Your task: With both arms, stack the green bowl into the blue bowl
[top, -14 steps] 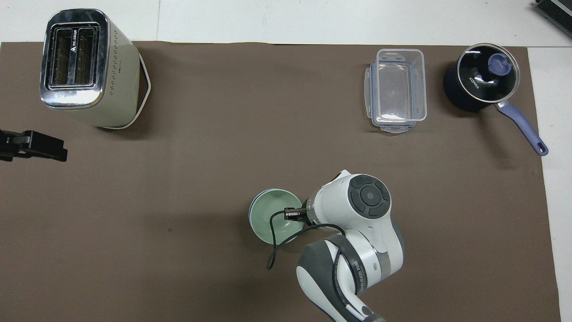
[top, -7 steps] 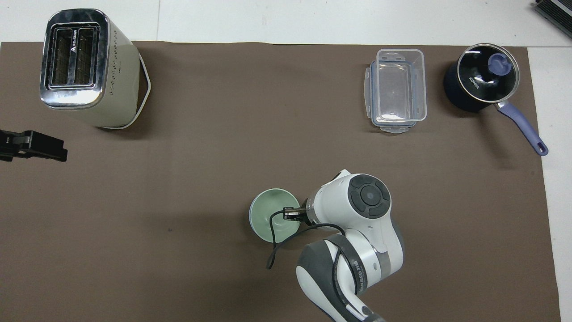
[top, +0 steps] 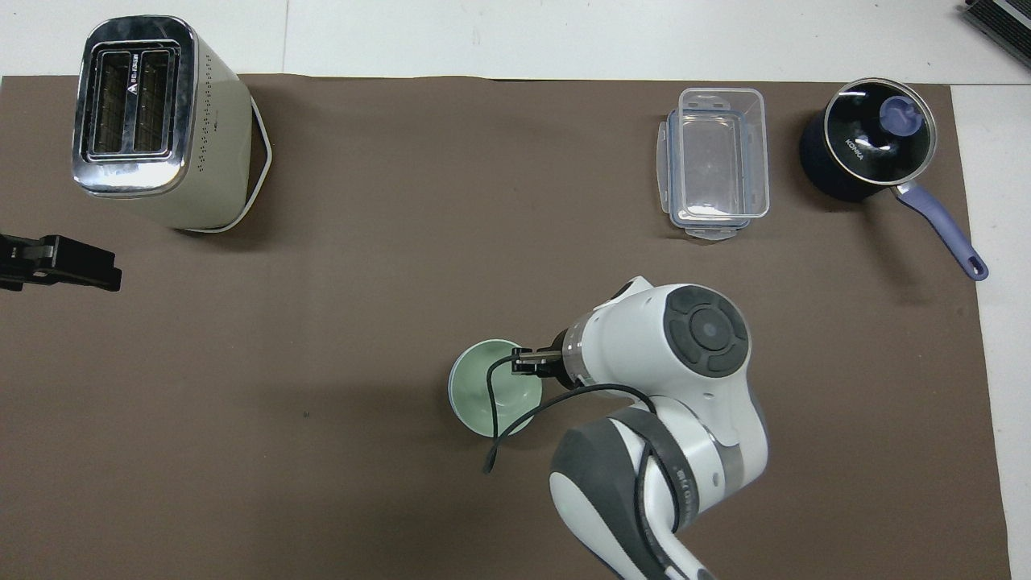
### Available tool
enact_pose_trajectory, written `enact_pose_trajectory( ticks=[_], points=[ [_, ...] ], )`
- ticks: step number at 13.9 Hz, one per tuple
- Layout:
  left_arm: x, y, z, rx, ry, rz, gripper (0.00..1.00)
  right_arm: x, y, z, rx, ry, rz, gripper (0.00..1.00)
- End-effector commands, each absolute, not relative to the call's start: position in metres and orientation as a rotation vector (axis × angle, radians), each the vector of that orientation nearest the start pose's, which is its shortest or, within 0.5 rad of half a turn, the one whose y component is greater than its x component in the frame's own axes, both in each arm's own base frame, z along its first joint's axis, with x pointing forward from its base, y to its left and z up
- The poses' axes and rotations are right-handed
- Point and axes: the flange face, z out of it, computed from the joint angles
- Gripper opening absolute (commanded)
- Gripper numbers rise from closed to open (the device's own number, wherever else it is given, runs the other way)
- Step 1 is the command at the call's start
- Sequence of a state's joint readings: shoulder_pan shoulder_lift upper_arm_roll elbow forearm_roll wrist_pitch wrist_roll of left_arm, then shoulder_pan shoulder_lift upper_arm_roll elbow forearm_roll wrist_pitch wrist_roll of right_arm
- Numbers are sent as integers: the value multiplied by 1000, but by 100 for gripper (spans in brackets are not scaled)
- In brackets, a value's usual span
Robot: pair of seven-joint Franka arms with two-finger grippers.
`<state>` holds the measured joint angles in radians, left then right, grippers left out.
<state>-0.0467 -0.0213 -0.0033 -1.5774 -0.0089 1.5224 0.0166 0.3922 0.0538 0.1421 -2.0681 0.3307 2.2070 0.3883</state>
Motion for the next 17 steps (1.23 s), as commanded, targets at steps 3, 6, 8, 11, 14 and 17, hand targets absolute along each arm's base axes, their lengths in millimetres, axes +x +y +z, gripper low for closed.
enact_pose_trajectory(
  ticks=[3, 6, 8, 11, 14, 17],
  points=[
    [539, -28, 635, -3124, 90, 59, 100, 499, 214, 476, -2880, 142, -46, 74],
    [539, -27, 635, -3125, 88, 59, 100, 515, 161, 512, -2936, 110, -133, 83],
    [539, -27, 635, -3125, 88, 59, 100, 533, 131, 547, -3006, 108, -173, 87],
    [539, -27, 635, -3125, 88, 59, 100, 556, 95, 592, -3055, 161, -198, 100],
    [539, -27, 635, -3125, 88, 59, 100, 563, 68, 634, -3084, 208, -192, 100],
    [539, -27, 635, -3125, 88, 59, 100, 555, 50, 662, -3164, 89, -167, 100]
  ],
)
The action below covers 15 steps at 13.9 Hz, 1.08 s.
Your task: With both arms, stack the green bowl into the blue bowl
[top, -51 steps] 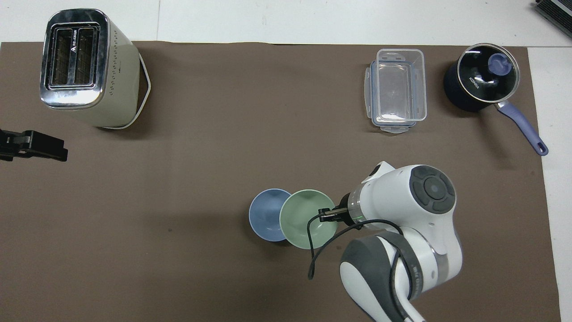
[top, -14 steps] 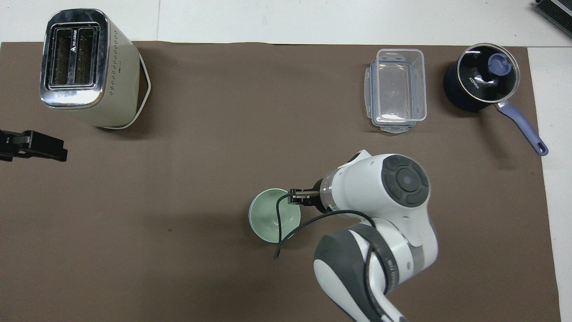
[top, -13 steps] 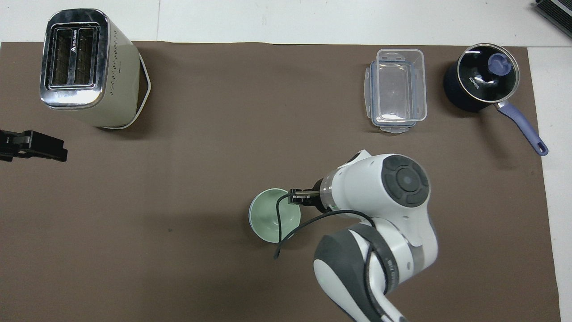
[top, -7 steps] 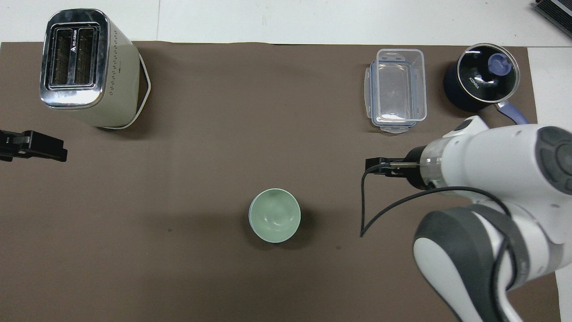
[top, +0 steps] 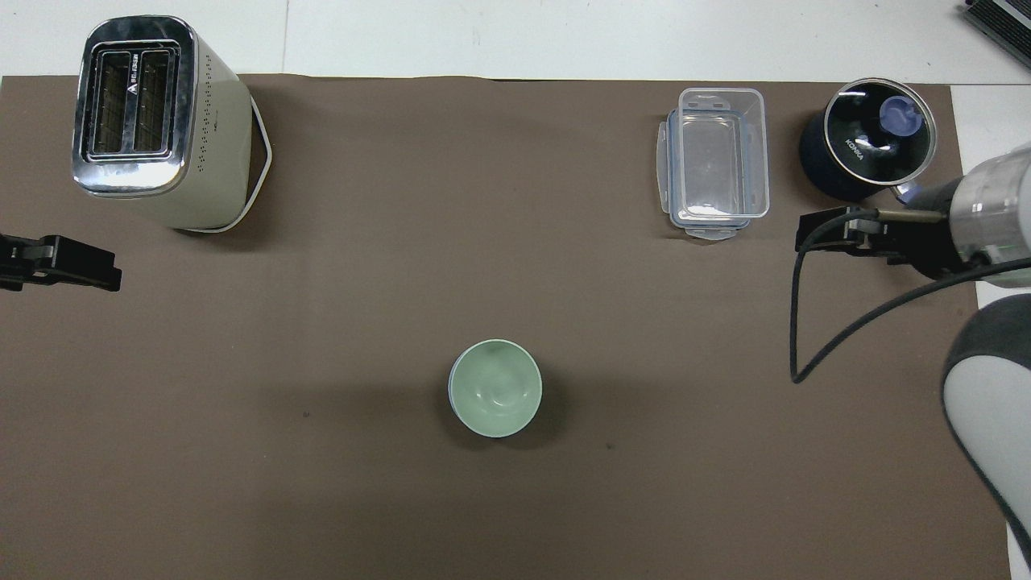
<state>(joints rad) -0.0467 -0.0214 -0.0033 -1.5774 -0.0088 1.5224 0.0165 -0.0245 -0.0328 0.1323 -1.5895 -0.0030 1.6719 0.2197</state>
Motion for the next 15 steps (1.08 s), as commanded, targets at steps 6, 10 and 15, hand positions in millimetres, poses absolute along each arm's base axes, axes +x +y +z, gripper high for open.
enact_pose_trajectory(
  ticks=[6, 10, 15],
  points=[
    [539, -27, 635, -3125, 88, 62, 100, 549, 33, 673, -3182, 72, -55, 100],
    [539, -28, 635, -3125, 90, 62, 100, 550, 36, 668, -3159, 59, -42, 100],
    [539, -27, 635, -3125, 88, 59, 100, 541, 28, 658, -3118, 80, -2, 100]
  ],
)
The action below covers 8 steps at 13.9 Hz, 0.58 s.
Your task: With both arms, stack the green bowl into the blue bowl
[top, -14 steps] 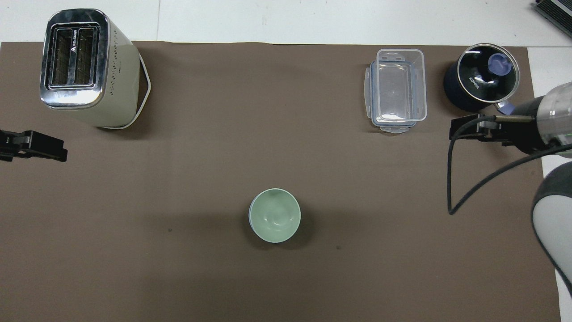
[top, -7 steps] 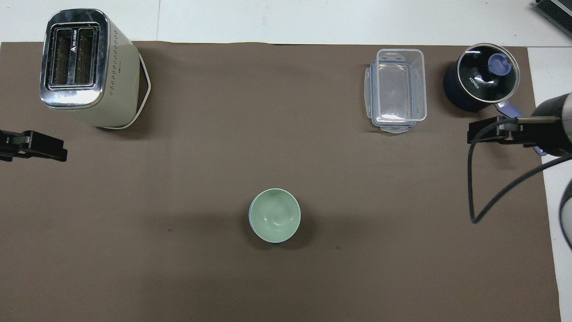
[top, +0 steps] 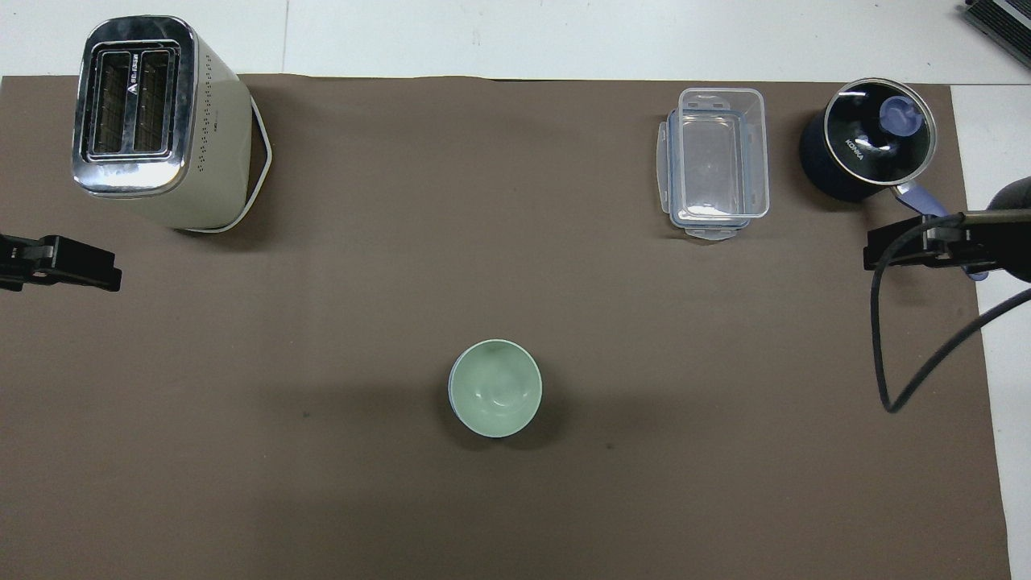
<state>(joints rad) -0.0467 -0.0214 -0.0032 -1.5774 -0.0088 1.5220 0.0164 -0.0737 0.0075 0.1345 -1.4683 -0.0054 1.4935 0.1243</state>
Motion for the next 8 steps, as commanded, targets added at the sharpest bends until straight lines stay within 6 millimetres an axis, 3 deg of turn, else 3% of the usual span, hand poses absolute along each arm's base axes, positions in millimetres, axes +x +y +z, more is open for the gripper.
enact_pose_trajectory(
  ticks=[1, 8],
  points=[
    [539, -27, 635, -3125, 88, 59, 100, 539, 26, 655, -3118, 83, 7, 100],
    [539, -27, 635, -3125, 88, 59, 100, 540, 28, 657, -3117, 93, -4, 100]
  ],
)
